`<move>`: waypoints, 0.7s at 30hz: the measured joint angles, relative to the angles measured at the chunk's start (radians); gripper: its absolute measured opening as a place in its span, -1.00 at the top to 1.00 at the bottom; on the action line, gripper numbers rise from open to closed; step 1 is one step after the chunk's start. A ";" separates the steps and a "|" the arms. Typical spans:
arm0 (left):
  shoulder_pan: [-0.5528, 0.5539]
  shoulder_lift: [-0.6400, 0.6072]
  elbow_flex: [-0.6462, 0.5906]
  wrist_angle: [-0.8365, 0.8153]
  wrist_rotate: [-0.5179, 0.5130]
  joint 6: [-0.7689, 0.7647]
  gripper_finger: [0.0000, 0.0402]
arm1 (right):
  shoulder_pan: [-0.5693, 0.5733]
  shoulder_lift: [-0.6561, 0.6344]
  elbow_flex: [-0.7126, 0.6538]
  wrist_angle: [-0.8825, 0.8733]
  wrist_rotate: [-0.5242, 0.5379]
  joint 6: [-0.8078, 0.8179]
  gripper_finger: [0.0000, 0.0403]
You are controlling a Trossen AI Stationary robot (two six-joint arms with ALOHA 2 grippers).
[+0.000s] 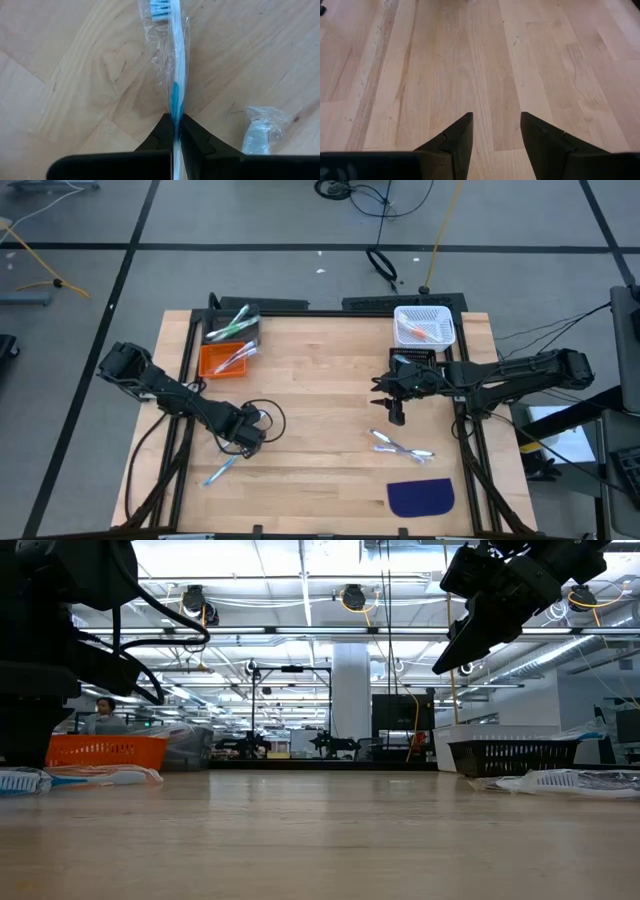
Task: Pick & Place Toothbrushes
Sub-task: Put the blue toothbrush into the black bin
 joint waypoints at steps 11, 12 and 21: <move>0.029 -0.042 0.115 0.013 -0.186 0.144 0.99 | 0.000 0.000 0.000 0.004 0.004 0.003 0.23; 0.035 -0.046 0.125 0.018 -0.202 0.168 0.99 | 0.000 0.000 0.000 0.008 0.004 0.003 0.23; 0.128 -0.050 0.166 0.306 -0.284 0.449 0.99 | 0.000 0.000 0.000 0.106 0.000 0.004 0.23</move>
